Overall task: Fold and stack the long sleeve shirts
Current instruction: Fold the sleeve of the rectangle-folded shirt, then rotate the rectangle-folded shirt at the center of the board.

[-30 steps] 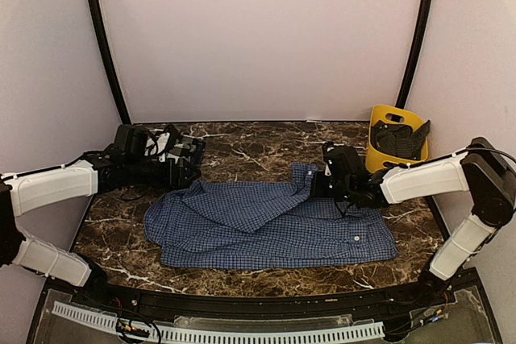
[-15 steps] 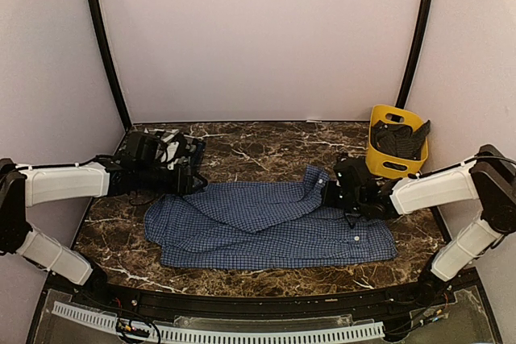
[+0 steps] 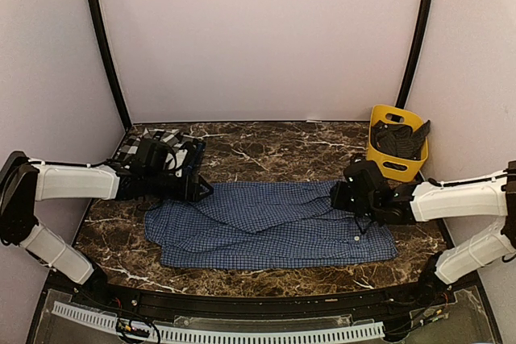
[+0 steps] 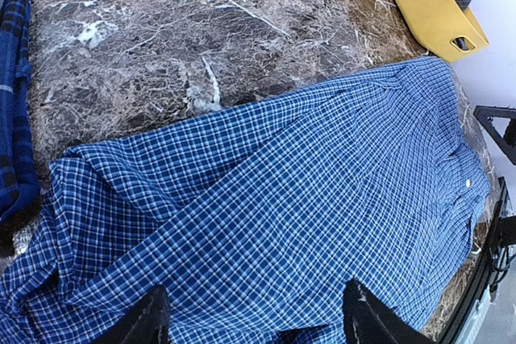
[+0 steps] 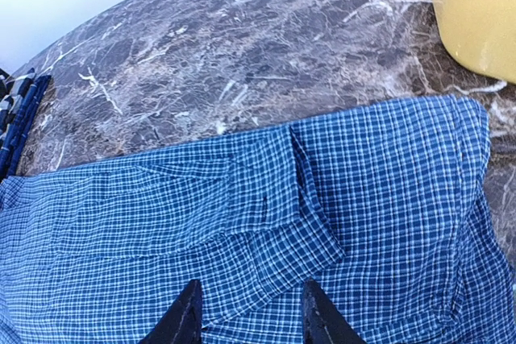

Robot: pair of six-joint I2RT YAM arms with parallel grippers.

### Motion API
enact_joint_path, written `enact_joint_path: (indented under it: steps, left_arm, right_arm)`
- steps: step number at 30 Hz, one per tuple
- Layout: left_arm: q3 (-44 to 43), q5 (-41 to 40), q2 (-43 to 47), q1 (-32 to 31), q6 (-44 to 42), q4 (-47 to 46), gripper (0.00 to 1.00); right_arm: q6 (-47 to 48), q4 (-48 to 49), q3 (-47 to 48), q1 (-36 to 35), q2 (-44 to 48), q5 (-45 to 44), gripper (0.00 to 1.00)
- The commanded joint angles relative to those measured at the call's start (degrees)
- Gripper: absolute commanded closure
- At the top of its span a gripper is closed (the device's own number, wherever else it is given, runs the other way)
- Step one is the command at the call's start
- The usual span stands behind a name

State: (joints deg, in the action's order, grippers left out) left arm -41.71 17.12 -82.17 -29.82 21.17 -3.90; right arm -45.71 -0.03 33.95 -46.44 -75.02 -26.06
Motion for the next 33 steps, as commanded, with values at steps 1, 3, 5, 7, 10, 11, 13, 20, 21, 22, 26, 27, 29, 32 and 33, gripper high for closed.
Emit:
enact_joint_path:
  steps: [1, 3, 5, 7, 10, 11, 13, 20, 21, 22, 26, 27, 29, 32, 33]
  left_arm:
    - [1.16, -0.6, -0.18, -0.94, -0.31, -1.95, 0.28]
    - [1.76, -0.7, -0.1, -1.28, -0.26, -2.28, 0.28]
    - [2.39, -0.84, -0.28, -1.74, -0.41, -2.33, 0.28]
    - [2.66, -1.95, -0.68, -2.26, -0.8, -1.89, 0.28]
    - [3.12, -3.32, -1.69, -3.44, -1.19, -2.13, 0.28]
    - [3.52, -3.9, -1.99, -4.02, -1.16, -2.88, 0.28]
    - [3.87, -4.65, -3.23, -4.55, -0.69, -3.74, 0.28]
    - [3.5, -8.05, -7.97, -6.83, 1.71, -3.19, 0.29]
    - [3.53, -8.55, -8.46, -6.96, 2.17, -3.2, 0.29]
    - [3.51, -8.71, -8.67, -7.23, 2.41, -3.21, 0.29]
    - [2.26, -8.61, -10.94, -8.38, 2.9, -3.28, 0.29]
    - [1.86, -8.65, -12.06, -8.66, 2.84, -3.2, 0.29]
    - [0.5, -8.83, -13.87, -9.42, 2.78, -2.88, 0.29]
    - [-2.41, -8.97, -16.86, -10.24, 2.82, -2.58, 0.29]
    - [-3.15, -9.09, -17.4, -10.38, 2.78, -2.47, 0.29]
  right_arm:
    - [7.43, 2.47, 3.59, -0.76, -0.77, 1.23, 0.6]
    - [10.77, 2.6, 6.55, -0.75, -3.88, 3.47, 0.6]
    - [13.86, 2.54, 9.55, -0.76, -7.24, 5.77, 0.59]
    - [16.78, 2.76, 11.88, -0.68, -10.3, 8.66, 0.6]
    - [19.8, 1.43, 14.8, -0.55, -14.3, 11.91, 0.59]
    - [20.67, 0.79, 15.36, -0.46, -15.49, 12.72, 0.59]
    - [21.48, 0.22, 15.78, 0.19, -17.4, 14.67, 0.59]
    - [22.6, -3.22, 13.52, 4.03, -21.37, 19.33, 0.6]
    - [22.49, -3.67, 12.9, 4.54, -21.46, 19.29, 0.6]
    - [22.26, -4.13, 12.21, 5.04, -21.4, 19.18, 0.6]
    - [20.42, -5.96, 9.04, 6.79, -20.85, 18.31, 0.62]
    - [19.77, -6.45, 8.22, 7.1, -20.54, 18.06, 0.62]
    - [17.67, -7.98, 6.8, 7.44, -20.01, 17.34, 0.62]
    - [13.46, -10.8, 4.08, 7.67, -18.08, 16.7, 0.63]
    - [11.99, -11.39, 2.93, 7.67, -17.18, 16.95, 0.63]
